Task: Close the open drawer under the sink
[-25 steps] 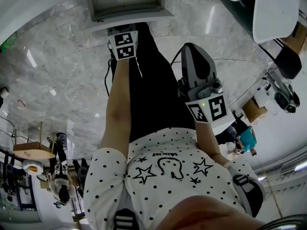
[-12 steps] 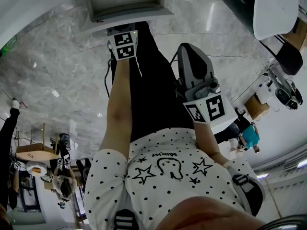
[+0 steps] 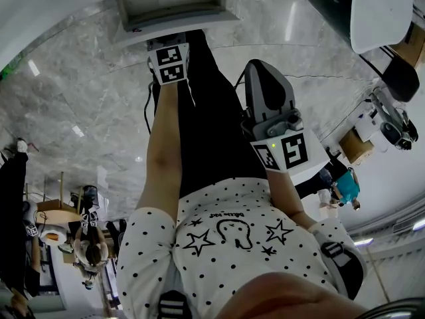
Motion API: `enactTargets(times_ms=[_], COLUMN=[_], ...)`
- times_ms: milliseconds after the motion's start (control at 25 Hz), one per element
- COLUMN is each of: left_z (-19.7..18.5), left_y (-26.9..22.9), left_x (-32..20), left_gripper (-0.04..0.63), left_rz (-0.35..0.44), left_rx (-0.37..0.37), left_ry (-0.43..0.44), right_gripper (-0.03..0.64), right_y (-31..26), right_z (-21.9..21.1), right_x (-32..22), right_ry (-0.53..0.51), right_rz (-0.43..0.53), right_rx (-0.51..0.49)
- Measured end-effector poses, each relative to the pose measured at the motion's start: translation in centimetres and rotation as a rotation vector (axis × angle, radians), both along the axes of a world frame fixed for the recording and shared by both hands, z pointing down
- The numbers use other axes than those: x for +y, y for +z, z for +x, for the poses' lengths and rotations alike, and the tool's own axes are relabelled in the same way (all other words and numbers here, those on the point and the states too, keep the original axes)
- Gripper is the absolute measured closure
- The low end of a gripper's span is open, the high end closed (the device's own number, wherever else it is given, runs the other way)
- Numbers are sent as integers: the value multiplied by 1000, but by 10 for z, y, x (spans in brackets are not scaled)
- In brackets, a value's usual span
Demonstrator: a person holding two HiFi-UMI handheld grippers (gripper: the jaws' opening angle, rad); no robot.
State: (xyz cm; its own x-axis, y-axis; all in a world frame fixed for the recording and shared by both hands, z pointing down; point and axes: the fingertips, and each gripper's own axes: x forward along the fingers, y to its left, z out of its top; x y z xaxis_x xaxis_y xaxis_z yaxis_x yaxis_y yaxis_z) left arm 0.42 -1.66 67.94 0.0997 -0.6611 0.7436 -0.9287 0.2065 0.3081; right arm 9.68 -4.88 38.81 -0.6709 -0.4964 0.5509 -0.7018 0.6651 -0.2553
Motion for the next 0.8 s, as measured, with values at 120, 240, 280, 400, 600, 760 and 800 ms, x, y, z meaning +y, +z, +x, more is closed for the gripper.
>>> enactTargets(times_ms=[120,240,280,400,600,760,800], left_z=[-1,0,-1,-2,-4,-5,-6], left_y=[0,0,-1,-2,-2,-5,-6], left_x=[0,-1,0,1,3,1,0], left_gripper=[459,459,459,459,459,459,459], left_rz=[-2,-4,-5,-8,-14,-12,-11], left_rx=[2,1,2,4,2,-4,-4], left_ry=[-1,3,5,14,16,18,15], right_gripper=[603,603,603,603,603,603,603], right_y=[2,2,2,1,1,0,1], right_z=[-1,-1,-1,0,4,8,8], right_x=[0,0,0,0,0,2,3], right_ry=[3,6,7,12,25,23,22], right_rz=[-7,-11,-11,-13,-20,-22,-24], right_rx=[-1,-2,-2,-3,-6,-6,-6])
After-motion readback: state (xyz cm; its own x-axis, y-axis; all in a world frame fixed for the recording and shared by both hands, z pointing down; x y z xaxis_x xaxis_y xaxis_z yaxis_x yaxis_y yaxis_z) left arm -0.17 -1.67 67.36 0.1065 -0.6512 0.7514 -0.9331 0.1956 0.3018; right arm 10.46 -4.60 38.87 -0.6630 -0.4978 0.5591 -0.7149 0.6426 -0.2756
